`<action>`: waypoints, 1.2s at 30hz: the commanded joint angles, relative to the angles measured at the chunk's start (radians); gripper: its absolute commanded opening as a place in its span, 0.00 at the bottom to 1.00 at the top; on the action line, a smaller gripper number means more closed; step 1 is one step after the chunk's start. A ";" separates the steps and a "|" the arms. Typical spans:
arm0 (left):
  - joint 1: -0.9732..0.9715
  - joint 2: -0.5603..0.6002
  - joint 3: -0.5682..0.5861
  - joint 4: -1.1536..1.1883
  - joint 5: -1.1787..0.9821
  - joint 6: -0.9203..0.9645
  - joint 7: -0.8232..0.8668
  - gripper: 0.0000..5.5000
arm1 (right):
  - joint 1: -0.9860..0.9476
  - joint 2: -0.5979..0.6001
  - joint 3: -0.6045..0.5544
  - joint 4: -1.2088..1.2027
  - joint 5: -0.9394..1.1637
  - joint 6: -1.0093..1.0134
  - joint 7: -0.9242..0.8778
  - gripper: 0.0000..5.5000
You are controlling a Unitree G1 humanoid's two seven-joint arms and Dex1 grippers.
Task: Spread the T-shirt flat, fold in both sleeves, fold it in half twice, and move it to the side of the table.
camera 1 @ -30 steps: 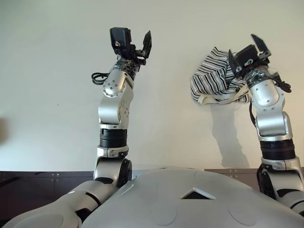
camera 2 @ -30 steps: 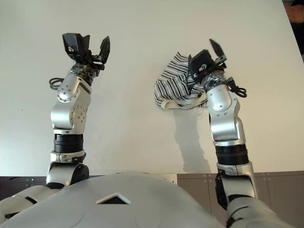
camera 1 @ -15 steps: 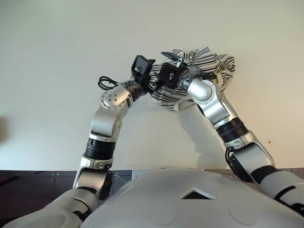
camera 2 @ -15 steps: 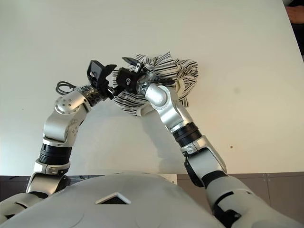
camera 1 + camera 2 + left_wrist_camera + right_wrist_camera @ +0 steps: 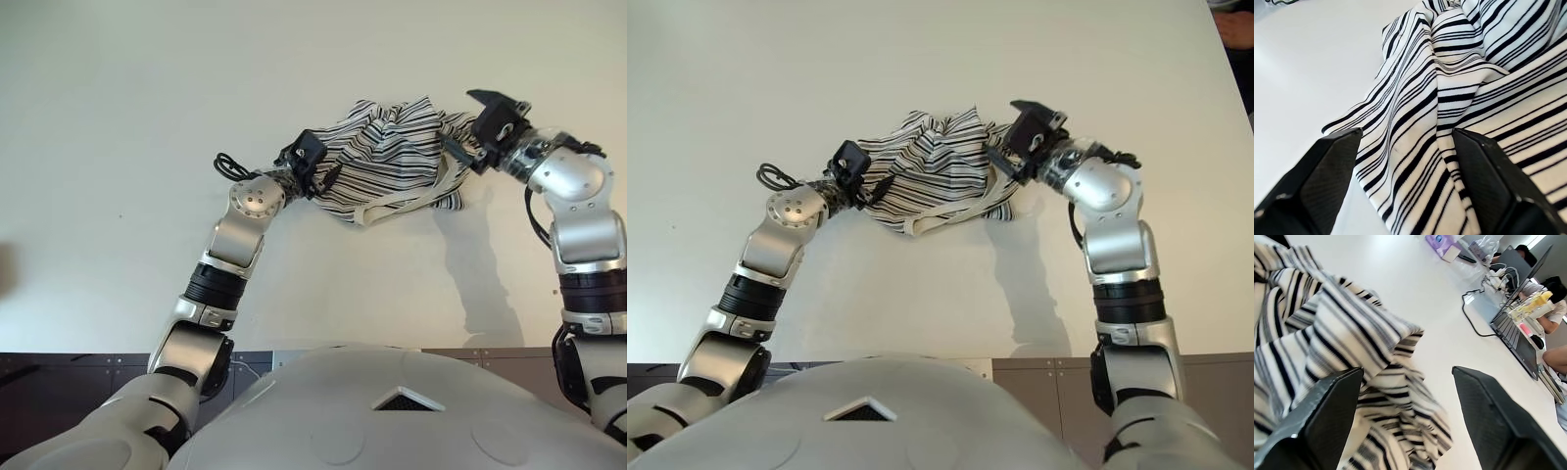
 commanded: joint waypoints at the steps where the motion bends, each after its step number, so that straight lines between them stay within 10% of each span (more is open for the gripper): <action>1: 0.065 0.045 -0.014 0.008 0.050 0.072 0.009 0.62 | 0.032 -0.056 -0.020 -0.025 -0.026 0.000 -0.004 0.61; 7: 0.154 0.048 0.005 -0.053 0.069 0.123 0.057 0.62 | 0.007 -0.021 0.085 0.151 -0.148 -0.019 -0.084 0.61; 15: 0.391 -0.025 0.113 -0.192 0.072 0.193 0.276 0.62 | 0.379 -0.449 -0.191 -0.243 0.223 -0.014 0.426 0.61; 28: 0.355 -0.007 0.127 -0.172 0.044 0.132 0.225 0.62 | 0.013 -0.093 0.056 0.308 -0.047 -0.081 -0.014 0.61; 32: 0.408 0.022 0.150 -0.158 0.062 0.121 0.241 0.62 | 0.225 -0.245 -0.060 0.173 -0.013 -0.088 0.017 0.61; 36: 0.386 -0.013 0.173 -0.178 0.046 0.076 0.270 0.62 | 0.129 -0.096 -0.188 -0.019 0.258 0.024 -0.001 0.61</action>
